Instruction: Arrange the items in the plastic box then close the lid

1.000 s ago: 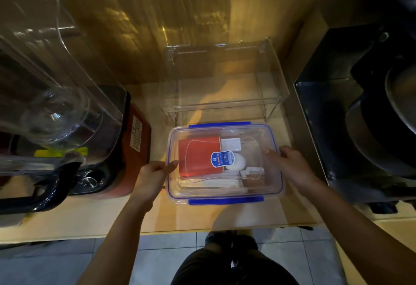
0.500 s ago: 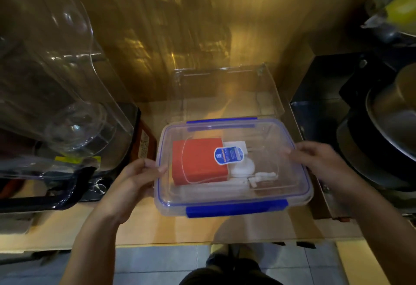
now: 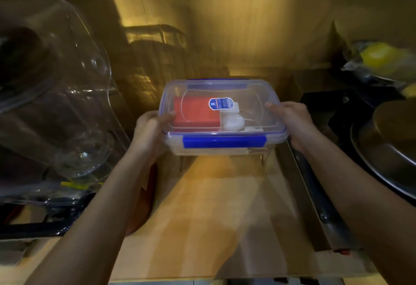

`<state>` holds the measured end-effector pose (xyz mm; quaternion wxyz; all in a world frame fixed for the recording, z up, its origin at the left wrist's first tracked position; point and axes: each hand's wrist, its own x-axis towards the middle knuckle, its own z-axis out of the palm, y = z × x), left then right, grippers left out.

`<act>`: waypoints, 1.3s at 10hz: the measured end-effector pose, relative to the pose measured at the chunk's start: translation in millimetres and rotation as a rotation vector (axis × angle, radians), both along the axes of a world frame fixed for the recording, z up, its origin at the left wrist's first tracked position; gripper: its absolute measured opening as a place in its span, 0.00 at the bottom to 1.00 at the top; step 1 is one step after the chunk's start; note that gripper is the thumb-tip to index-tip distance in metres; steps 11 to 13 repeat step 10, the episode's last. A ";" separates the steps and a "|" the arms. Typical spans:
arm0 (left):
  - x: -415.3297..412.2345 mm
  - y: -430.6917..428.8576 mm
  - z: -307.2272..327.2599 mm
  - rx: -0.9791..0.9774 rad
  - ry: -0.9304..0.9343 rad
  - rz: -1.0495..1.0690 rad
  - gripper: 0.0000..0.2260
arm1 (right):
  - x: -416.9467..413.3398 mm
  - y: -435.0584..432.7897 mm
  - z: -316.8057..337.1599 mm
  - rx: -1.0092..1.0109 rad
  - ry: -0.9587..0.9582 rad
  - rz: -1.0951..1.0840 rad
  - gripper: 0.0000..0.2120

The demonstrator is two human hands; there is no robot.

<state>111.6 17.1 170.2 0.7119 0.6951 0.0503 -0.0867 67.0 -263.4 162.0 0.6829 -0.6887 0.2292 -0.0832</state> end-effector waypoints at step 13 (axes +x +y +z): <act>57.0 -34.8 -5.4 1.130 -0.513 -0.007 0.30 | 72.0 4.3 18.5 -1.114 0.019 0.258 0.32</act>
